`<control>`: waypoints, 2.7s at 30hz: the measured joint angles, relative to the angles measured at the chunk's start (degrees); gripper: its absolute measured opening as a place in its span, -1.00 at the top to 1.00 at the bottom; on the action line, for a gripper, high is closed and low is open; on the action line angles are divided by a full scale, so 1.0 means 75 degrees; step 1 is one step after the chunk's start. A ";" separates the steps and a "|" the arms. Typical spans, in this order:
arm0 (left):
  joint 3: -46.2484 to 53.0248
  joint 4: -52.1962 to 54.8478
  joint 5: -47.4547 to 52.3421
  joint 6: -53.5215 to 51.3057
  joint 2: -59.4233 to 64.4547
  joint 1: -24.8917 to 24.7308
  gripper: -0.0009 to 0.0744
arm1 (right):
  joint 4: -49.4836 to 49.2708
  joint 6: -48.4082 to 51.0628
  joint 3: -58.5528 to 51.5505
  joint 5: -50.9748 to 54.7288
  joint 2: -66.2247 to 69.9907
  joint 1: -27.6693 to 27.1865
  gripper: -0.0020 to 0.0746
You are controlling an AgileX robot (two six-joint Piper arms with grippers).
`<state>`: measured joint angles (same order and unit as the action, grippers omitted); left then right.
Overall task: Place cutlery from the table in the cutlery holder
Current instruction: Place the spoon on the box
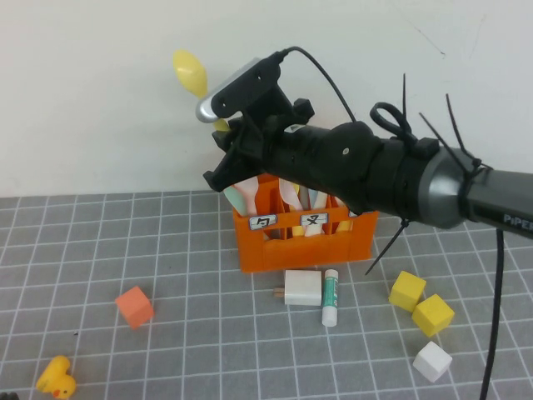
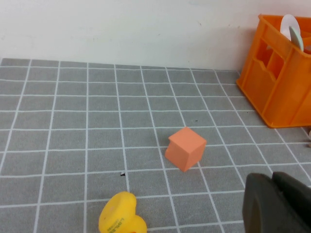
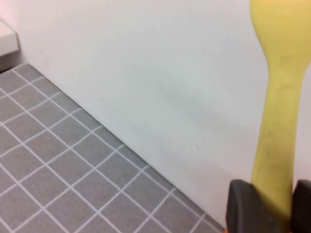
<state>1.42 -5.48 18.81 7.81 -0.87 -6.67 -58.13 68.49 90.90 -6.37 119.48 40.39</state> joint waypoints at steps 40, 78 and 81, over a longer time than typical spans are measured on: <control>0.0000 0.0000 0.0000 -0.0019 0.0000 0.0000 0.98 | 0.0885 -0.1747 -0.0924 -0.1070 0.0491 0.0000 0.48; 0.0000 0.0000 0.0000 -0.0001 0.0000 0.0000 0.98 | 0.0885 0.0115 -0.1025 -0.0622 -0.0827 0.0000 0.43; 0.0000 0.0000 0.0000 -0.0001 0.0000 0.0000 0.98 | 0.0900 0.0608 -0.1025 0.0057 -0.1825 0.0000 0.69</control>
<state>1.42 -5.48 18.81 7.80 -0.87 -6.67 -51.38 73.05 83.21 -5.95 105.79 40.39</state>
